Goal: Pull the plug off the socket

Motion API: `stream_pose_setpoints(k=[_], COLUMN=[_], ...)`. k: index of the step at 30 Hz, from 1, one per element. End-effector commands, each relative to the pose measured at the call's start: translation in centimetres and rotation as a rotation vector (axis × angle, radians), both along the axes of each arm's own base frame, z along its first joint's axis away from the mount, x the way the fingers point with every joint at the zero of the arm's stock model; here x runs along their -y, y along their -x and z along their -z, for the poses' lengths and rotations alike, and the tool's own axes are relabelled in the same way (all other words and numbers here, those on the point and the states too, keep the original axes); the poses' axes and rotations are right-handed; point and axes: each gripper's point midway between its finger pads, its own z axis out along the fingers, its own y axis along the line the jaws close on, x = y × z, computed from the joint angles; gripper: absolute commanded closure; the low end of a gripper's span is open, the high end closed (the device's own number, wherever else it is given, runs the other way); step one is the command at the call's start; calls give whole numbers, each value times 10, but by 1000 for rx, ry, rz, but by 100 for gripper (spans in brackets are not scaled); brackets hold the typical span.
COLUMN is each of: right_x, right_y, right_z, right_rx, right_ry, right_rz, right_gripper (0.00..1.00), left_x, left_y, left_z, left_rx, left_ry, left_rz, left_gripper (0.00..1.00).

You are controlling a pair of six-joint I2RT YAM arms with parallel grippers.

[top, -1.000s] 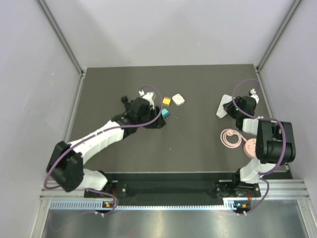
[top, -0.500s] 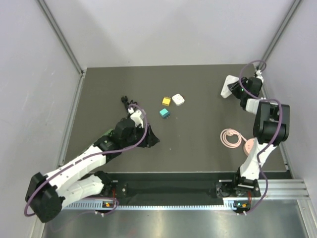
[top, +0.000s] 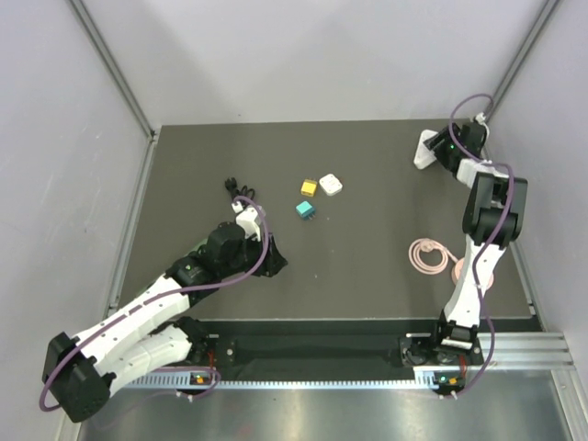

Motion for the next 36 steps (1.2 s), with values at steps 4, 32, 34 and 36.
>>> stream_pose_setpoints(k=[4,32,34,36], right_x=[34,-167,-186,-206], right_y=[5,216,248,273], right_z=[-26,-140,-129,-122], right_rx=[-118,0,37,71], right_ry=[187,408,353,289], right_rz=[56,-254,-314,-396], right_gripper=[13,0,0,0], left_x=[8,32,35,34], left_y=[-1,21,24,27], left_z=[-14,6,10,17], left_rx=[17,-173,-190,-214], left_ry=[54,360,399,421], left_rz=[12,-27,-26,-34], left_gripper=[44,41,41,41])
